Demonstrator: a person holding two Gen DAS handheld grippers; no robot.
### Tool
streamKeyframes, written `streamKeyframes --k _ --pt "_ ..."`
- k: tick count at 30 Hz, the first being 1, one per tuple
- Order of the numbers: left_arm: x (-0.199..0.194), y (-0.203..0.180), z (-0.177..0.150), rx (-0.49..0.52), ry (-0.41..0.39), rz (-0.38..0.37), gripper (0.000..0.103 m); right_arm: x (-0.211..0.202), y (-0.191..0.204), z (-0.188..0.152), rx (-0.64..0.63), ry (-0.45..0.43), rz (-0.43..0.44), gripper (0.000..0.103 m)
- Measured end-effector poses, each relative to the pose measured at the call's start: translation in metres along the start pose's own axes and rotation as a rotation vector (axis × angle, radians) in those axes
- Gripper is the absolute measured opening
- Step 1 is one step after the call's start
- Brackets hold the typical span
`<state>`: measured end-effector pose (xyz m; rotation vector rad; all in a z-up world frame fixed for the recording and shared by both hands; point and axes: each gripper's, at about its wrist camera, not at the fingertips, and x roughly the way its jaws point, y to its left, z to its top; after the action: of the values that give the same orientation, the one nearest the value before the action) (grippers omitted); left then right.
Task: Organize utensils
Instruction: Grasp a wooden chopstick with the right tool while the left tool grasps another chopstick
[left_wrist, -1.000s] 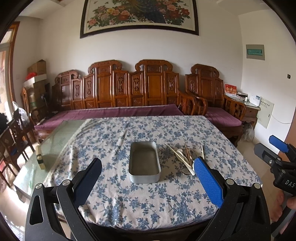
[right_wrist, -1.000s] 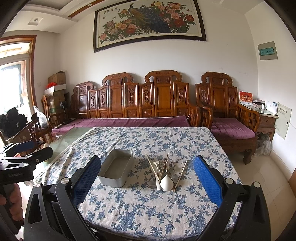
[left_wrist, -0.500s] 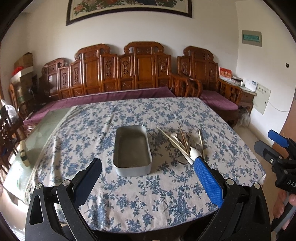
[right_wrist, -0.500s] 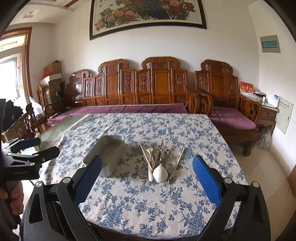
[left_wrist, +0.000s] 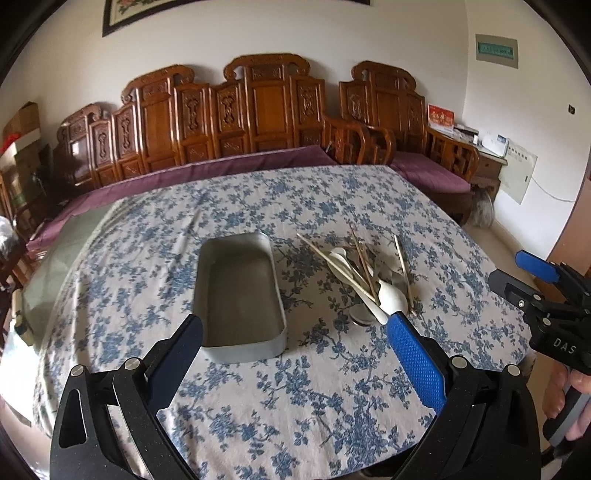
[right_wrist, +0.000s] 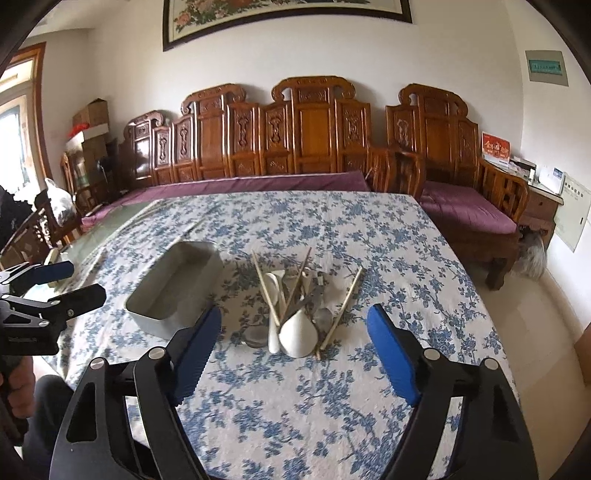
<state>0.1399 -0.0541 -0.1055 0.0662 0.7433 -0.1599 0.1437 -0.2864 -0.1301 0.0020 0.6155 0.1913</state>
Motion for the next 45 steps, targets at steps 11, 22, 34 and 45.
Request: streamKeyframes --k 11,22,34,45 --pt "0.068 -0.017 0.003 0.037 0.099 -0.058 0.097 0.074 -0.033 -0.012 0.045 0.111 -0.015 0.063" --pt "0.126 -0.039 0.012 0.057 0.158 -0.086 0.094 0.170 -0.060 -0.014 0.033 0.255 -0.006 0.046" --pt "0.157 -0.058 0.006 0.065 0.217 -0.080 0.091 0.229 -0.072 -0.024 -0.020 0.378 0.047 0.029" --pt "0.179 -0.081 0.010 0.096 0.241 -0.077 0.080 0.211 -0.099 -0.032 -0.046 0.394 0.028 0.003"
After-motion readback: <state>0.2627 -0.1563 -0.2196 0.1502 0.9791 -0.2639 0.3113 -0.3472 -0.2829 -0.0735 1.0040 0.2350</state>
